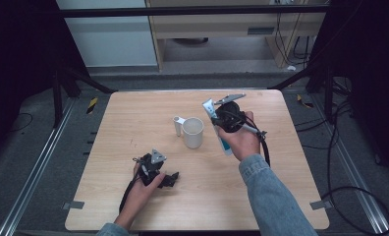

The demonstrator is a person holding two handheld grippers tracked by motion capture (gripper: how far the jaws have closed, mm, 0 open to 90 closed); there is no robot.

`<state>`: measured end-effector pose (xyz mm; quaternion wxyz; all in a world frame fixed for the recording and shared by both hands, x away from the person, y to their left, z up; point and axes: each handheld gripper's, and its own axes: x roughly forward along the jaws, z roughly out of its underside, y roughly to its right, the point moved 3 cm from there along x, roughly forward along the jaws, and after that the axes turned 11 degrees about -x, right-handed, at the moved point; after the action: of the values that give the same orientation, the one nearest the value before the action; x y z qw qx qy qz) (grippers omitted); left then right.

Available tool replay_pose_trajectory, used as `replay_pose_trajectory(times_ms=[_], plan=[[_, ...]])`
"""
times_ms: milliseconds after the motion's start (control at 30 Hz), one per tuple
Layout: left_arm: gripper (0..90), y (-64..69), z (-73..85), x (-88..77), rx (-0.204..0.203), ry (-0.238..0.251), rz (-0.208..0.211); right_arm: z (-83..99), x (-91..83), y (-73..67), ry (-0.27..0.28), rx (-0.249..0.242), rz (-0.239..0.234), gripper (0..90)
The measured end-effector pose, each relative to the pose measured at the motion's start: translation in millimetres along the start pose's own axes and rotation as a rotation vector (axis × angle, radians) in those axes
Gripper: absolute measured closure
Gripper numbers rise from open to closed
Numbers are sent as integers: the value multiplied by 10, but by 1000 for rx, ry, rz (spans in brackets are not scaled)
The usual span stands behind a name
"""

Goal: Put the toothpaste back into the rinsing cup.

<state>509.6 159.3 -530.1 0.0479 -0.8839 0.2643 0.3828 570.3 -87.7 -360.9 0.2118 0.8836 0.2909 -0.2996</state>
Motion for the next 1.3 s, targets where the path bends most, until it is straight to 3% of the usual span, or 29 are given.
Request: replay_pose_trajectory(times_ms=[667, 967, 1300], plan=[[0, -1, 7, -7, 4, -1, 4, -388, 58, 61, 103, 24, 33, 791], [0, -1, 7, -7, 5, -1, 4, -504, 68, 183, 155, 41, 93, 791], [0, -1, 7, -7, 4, -2, 4, -618, 87, 211, 208, 67, 113, 791]])
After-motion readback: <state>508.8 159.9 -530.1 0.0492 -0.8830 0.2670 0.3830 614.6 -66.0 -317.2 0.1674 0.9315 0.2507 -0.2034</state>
